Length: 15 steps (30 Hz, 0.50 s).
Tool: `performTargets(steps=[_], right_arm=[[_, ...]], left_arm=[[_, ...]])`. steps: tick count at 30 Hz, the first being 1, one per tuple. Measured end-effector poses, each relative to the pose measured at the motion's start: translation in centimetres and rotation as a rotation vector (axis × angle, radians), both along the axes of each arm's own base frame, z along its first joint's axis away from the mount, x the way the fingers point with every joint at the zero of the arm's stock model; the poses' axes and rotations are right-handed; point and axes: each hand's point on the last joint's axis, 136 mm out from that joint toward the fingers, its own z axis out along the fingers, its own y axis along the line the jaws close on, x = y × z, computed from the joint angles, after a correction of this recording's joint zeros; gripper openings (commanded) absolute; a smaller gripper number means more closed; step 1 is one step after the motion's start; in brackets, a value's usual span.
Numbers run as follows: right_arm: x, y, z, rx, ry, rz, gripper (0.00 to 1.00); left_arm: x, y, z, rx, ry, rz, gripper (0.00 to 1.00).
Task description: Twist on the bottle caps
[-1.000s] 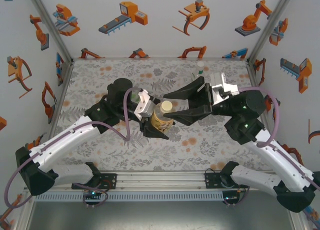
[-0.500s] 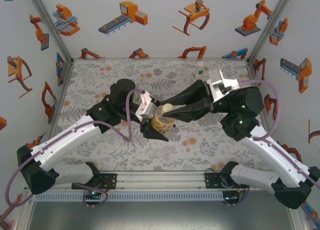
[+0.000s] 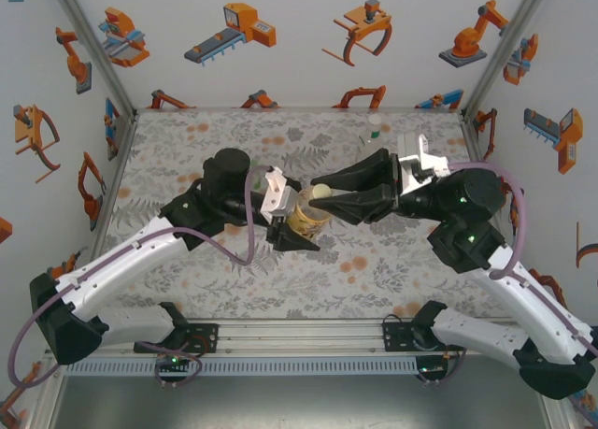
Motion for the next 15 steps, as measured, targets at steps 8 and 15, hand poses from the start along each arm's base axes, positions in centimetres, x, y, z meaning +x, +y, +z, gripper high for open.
performTargets(steps=[8,15], right_arm=[[5.3,-0.8,-0.6,0.012,0.092,-0.296,0.0],[11.3,-1.6,-2.3,0.04,0.27,-0.558,0.0]], left_arm=[[4.7,-0.9,-0.5,-0.006,0.017,0.265,0.0],[9.0,-1.6,-1.8,0.021,0.084,0.481,0.0]])
